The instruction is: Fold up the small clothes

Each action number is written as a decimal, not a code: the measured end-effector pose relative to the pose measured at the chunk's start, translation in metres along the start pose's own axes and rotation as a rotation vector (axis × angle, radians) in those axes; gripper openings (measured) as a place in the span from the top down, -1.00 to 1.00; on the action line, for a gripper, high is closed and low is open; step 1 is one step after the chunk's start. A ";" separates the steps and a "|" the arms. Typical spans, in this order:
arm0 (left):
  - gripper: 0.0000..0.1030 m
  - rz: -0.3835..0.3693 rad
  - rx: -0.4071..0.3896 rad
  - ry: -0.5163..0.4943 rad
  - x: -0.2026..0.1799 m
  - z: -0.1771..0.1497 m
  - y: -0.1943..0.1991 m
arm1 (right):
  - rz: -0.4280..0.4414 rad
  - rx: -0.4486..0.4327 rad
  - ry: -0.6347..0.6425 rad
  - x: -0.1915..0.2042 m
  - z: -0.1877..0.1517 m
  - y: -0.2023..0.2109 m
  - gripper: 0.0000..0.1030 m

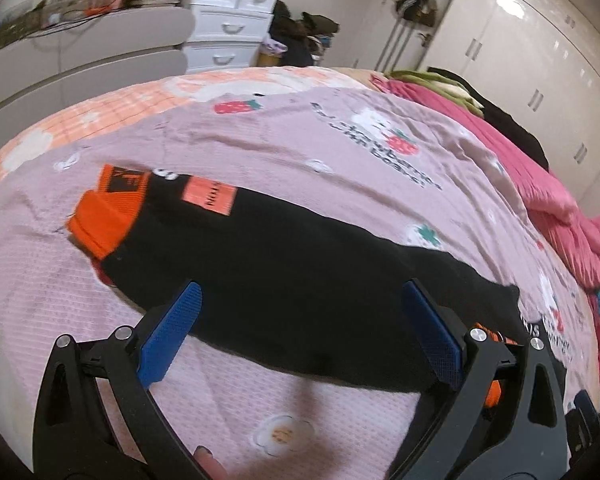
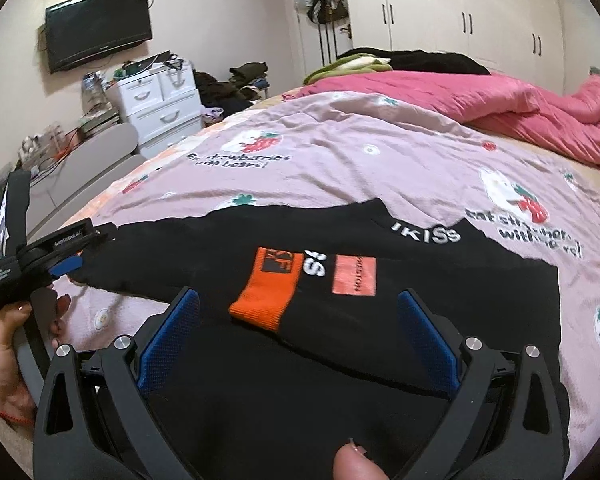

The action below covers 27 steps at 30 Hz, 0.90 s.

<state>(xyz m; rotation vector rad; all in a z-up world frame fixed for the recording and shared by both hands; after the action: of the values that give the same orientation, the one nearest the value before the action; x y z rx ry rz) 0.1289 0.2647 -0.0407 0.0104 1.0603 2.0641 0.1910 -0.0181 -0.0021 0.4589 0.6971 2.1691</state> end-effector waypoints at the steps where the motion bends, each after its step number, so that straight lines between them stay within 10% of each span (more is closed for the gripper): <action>1: -0.82 0.015 -0.008 0.008 0.005 0.002 0.001 | 0.002 0.003 0.004 0.002 0.001 -0.002 -0.91; 27: -0.82 0.145 -0.013 0.154 0.080 0.023 -0.014 | 0.132 0.037 0.071 0.087 0.018 -0.047 -0.91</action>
<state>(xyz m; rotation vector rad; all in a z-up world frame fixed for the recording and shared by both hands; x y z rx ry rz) 0.0910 0.3378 -0.0615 -0.0819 1.1696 2.2307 0.1739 0.0809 -0.0085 0.4597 0.7656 2.3093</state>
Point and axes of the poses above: each gripper's, at about its wrist camera, not at the fingertips, and y roughly against the way its jaws point, x to its left, z to its top, the point moved 8 cm from there along -y, roughly the way its jaws point, and after that the axes turned 2 degrees about y, right-handed, at the moved point
